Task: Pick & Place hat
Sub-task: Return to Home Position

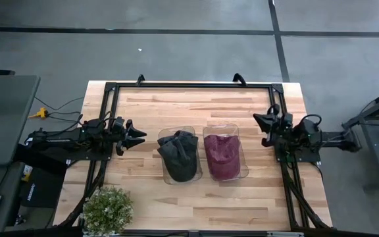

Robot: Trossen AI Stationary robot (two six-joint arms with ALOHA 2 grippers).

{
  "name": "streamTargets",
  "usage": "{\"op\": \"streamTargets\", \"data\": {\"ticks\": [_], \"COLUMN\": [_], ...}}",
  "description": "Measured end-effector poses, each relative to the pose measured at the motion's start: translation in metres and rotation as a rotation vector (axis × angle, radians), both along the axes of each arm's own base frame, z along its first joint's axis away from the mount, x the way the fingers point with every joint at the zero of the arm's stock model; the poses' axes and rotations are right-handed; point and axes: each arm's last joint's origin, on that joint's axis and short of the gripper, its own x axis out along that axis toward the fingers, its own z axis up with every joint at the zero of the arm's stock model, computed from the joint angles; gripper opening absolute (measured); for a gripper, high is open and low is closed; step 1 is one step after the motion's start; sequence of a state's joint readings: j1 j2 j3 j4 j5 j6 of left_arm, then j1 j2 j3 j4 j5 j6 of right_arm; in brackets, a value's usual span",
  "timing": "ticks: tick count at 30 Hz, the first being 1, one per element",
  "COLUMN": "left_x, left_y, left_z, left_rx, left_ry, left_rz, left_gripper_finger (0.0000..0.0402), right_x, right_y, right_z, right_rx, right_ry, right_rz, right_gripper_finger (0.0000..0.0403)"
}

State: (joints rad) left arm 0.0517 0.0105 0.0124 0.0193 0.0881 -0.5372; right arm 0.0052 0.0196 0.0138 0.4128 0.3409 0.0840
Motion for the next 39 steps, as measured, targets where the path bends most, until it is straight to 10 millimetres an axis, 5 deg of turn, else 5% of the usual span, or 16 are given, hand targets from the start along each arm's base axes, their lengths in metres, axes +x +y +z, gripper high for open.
{"op": "streamTargets", "data": {"ticks": [17, 39], "left_x": [0.000, 0.000], "left_y": [0.000, 0.000], "left_z": [0.000, 0.000], "left_rx": [0.000, 0.000], "left_ry": [0.000, 0.000], "left_rz": [0.002, 0.004], "left_gripper_finger": [0.0169, 0.0169], "right_x": [0.007, 0.007], "right_y": [0.003, 0.001], "right_z": [-0.020, -0.021], "right_rx": [-0.129, -0.134], "right_ry": [0.249, 0.272], "right_rz": [0.119, 0.060], "right_gripper_finger": [0.0000, 0.0000]}}
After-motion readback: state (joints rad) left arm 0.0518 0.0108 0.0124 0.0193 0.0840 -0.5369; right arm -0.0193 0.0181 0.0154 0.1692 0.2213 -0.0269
